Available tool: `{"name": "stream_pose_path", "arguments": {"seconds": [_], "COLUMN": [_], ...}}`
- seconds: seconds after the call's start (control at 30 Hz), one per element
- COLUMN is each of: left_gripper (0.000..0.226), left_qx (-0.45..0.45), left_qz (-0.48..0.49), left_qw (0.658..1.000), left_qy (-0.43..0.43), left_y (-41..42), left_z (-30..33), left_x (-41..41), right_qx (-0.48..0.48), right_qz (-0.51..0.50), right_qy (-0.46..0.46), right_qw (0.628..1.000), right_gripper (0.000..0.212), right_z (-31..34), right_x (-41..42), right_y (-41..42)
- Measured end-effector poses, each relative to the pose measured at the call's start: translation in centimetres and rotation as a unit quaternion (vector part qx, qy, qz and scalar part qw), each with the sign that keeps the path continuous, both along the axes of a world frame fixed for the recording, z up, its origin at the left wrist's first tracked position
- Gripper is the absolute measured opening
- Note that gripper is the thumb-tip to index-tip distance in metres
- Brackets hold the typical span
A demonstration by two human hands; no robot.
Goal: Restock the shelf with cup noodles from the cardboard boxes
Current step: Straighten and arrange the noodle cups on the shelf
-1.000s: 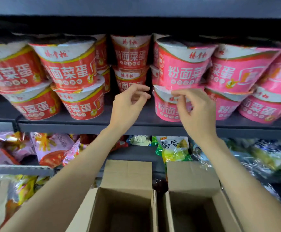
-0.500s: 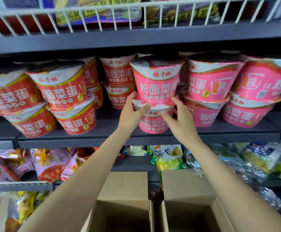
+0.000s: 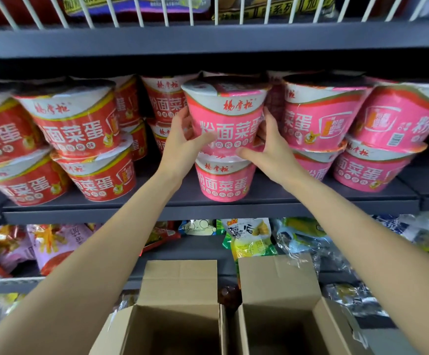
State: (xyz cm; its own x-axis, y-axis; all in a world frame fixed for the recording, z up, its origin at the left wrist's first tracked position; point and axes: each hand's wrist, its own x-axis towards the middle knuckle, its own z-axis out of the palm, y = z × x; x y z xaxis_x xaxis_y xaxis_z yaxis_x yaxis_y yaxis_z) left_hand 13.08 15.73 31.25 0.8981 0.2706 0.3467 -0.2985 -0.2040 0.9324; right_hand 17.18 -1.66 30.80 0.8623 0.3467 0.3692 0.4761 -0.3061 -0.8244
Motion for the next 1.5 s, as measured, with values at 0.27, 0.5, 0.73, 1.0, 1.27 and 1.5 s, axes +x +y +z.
{"name": "stream_pose_path", "arguments": {"seconds": [0.27, 0.5, 0.73, 1.0, 1.27, 1.5], "left_gripper": [0.080, 0.064, 0.075, 0.072, 0.048, 0.061], "left_qx": [0.042, 0.053, 0.065, 0.100, 0.146, 0.059], "left_qz": [0.031, 0.089, 0.195, 0.206, 0.199, 0.119], "left_qw": [0.998, 0.994, 0.978, 0.972, 0.969, 0.991], "left_qy": [0.047, 0.032, 0.030, 0.050, -0.017, 0.014], "left_y": [0.5, 1.6, 6.1, 7.1, 8.4, 8.1], "left_z": [-2.7, -3.4, -4.4, -3.7, -0.8, -0.2], "left_x": [-0.8, -3.0, -4.5, -4.7, -6.1, -4.6], "right_qx": [-0.005, -0.029, -0.001, -0.023, 0.044, 0.044], "right_qz": [-0.059, 0.019, 0.083, 0.088, 0.065, 0.072], "right_qy": [0.010, 0.030, 0.051, 0.058, -0.014, -0.006], "right_qw": [0.998, 0.999, 0.995, 0.994, 0.997, 0.996], "right_gripper": [0.089, 0.084, 0.104, 0.078, 0.076, 0.093], "right_z": [-2.6, -2.5, -2.3, -2.0, 0.6, 0.3], "right_x": [-1.6, -1.4, -0.2, -0.2, -1.0, -0.3], "right_y": [-1.3, 1.7, 7.4, 9.2, 10.0, 10.8]}}
